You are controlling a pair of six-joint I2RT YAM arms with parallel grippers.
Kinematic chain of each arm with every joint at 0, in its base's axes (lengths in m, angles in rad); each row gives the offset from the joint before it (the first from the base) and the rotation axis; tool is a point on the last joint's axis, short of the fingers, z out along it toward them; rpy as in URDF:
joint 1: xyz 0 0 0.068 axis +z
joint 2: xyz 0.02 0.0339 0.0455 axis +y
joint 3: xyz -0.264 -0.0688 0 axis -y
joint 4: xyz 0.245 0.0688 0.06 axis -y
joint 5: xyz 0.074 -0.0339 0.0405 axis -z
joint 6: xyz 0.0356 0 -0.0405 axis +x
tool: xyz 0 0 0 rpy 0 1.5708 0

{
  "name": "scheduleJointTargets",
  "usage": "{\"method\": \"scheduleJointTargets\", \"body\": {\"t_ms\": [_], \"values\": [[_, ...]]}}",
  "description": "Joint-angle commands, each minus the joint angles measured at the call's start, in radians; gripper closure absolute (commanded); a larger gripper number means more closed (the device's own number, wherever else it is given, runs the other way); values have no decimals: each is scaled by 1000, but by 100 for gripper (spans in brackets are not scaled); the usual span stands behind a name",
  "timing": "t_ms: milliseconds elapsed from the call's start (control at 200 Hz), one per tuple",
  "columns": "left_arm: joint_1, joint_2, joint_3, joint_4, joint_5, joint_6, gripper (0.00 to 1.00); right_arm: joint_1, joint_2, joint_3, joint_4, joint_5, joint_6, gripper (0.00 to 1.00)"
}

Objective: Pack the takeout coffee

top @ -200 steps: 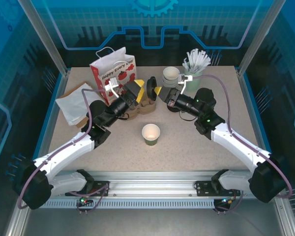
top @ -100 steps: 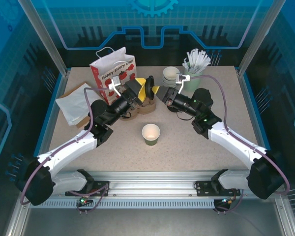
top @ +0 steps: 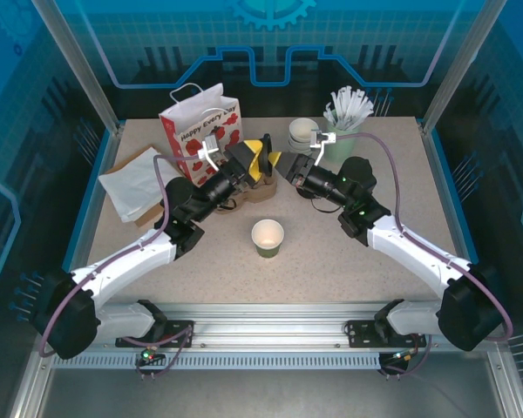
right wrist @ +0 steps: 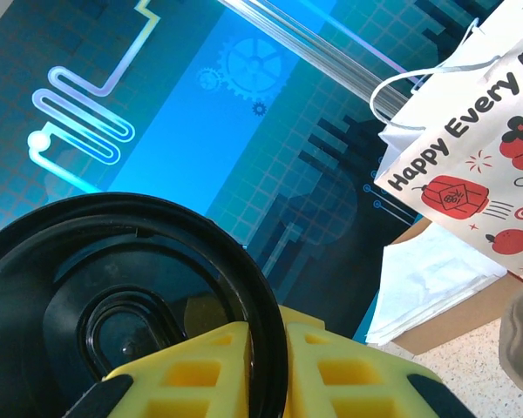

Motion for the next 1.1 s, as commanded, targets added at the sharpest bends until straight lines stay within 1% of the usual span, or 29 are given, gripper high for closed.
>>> {"method": "scheduleJointTargets", "body": {"t_ms": [0, 255, 385, 465, 550, 605, 665, 720, 795, 860, 905, 945, 985, 1056, 1096], "values": [[-11, 14, 27, 58, 19, -23, 22, 16, 9, 42, 47, 20, 11, 82], [-13, 16, 11, 79, 1, -25, 34, 17, 17, 45, 35, 30, 2, 81], [-13, 11, 0, 82, -15, -18, 36, 14, 10, 42, 21, 36, -9, 78], [-10, 1, -17, 84, -37, -5, 36, 8, 0, 34, 1, 43, -22, 70], [-3, -26, -48, 65, -67, 28, 37, -15, -40, 13, -41, 49, -51, 57], [6, -59, -69, 24, -78, 85, 37, -39, -89, 0, -127, 55, -101, 48], [10, -117, -88, -110, -96, 198, 38, -58, -161, 1, -294, 95, -205, 41], [-1, -172, -76, -326, -124, 350, 38, -62, -222, 28, -519, 165, -339, 35], [-49, -218, -33, -623, -213, 582, 38, -58, -272, 80, -784, 275, -518, 31], [-101, -225, -6, -789, -277, 733, 37, -62, -290, 111, -965, 340, -638, 29], [-134, -220, 13, -890, -310, 804, 37, -69, -293, 124, -1067, 376, -698, 28], [-164, -204, 30, -963, -325, 866, 37, -80, -292, 138, -1144, 389, -750, 28], [-196, -186, 51, -1040, -362, 914, 38, -91, -286, 153, -1214, 401, -794, 26], [-246, -138, 88, -1154, -418, 997, 38, -101, -280, 177, -1305, 437, -844, 23], [-259, -108, 107, -1196, -428, 1027, 38, -102, -282, 184, -1336, 455, -862, 20]]}}
